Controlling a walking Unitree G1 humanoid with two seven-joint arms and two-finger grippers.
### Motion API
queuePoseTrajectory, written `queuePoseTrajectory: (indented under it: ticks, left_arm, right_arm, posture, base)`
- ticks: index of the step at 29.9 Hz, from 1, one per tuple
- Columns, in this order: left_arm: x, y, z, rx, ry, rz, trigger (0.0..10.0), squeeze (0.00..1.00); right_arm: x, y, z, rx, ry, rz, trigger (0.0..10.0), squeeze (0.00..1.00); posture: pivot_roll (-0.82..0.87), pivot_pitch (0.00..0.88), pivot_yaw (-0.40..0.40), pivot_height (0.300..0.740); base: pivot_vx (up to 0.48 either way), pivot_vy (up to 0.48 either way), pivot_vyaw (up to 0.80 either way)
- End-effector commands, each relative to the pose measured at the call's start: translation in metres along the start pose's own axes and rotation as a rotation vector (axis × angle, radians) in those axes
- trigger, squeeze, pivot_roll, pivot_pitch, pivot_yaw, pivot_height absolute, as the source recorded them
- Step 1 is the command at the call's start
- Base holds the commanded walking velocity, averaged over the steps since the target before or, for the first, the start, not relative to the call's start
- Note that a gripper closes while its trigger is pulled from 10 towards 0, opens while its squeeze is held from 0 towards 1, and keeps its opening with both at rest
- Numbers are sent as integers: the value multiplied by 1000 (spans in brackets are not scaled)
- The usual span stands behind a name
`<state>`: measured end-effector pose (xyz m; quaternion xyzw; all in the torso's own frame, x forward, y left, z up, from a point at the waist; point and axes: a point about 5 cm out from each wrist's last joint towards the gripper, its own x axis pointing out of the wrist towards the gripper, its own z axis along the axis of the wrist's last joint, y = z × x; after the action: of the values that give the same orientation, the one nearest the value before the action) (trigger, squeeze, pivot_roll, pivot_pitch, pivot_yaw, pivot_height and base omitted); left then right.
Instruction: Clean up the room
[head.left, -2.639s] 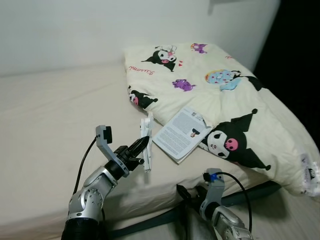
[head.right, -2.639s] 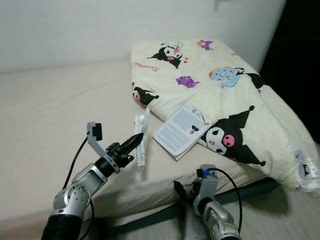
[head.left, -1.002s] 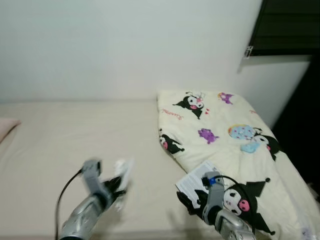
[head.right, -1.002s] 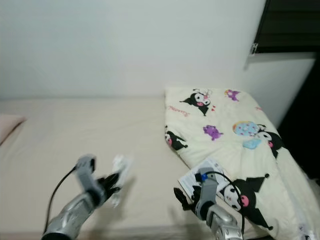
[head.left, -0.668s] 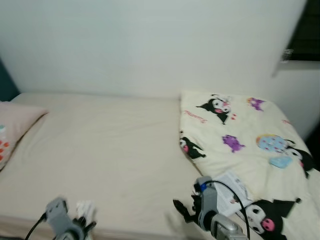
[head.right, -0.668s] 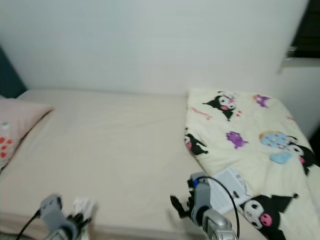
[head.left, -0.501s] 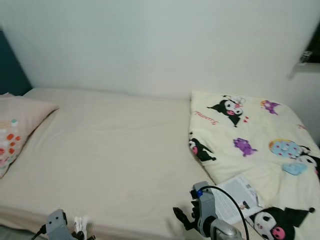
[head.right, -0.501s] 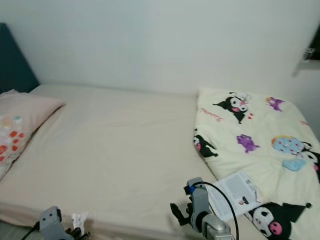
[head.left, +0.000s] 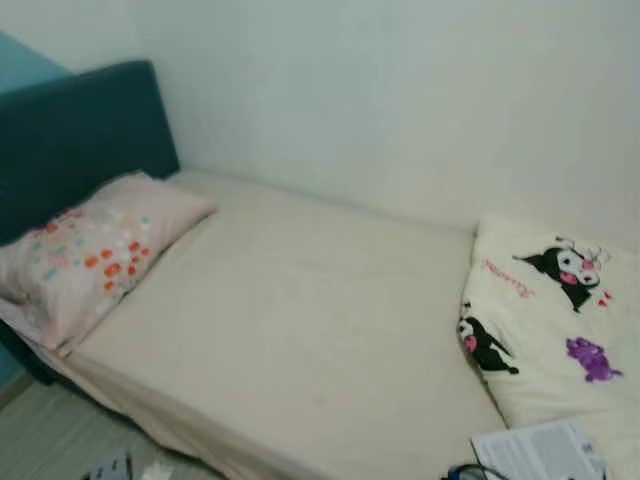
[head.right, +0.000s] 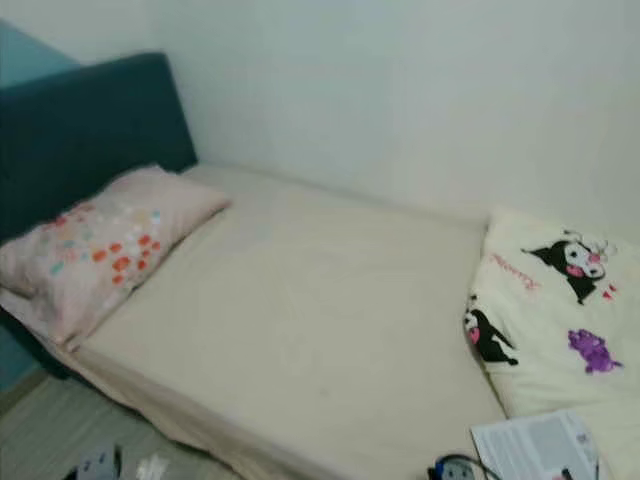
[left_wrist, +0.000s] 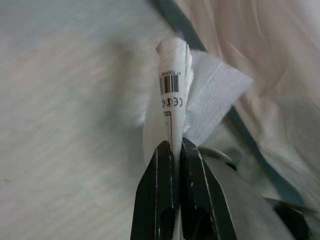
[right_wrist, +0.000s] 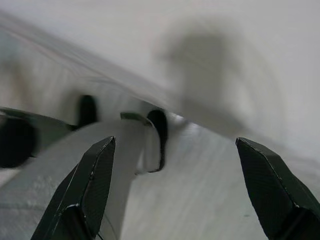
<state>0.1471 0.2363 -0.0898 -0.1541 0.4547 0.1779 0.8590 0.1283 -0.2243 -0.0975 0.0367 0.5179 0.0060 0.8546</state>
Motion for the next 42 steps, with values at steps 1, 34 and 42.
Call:
queuePoseTrajectory:
  ticks: [1,34,42]
  left_arm:
    - [0,-3,-5,48,24,-13,10000,0]
    - [-1,-22,-31,523,177,-63,10000,0]
    - [-4,-28,-44,549,216,-68,10000,0]
  right_arm:
    - [2,6,7,5,-29,7,10000,0]
    - [11,29,19,-179,4,23,10000,0]
    - [12,33,16,-190,24,18,10000,0]
  posture:
    - [-51,0,-50,735]
    - [-19,0,-59,735]
    - [-22,0,-61,735]
  base:
    - [0,0,750]
    - [0,0,732]
    - [0,0,720]
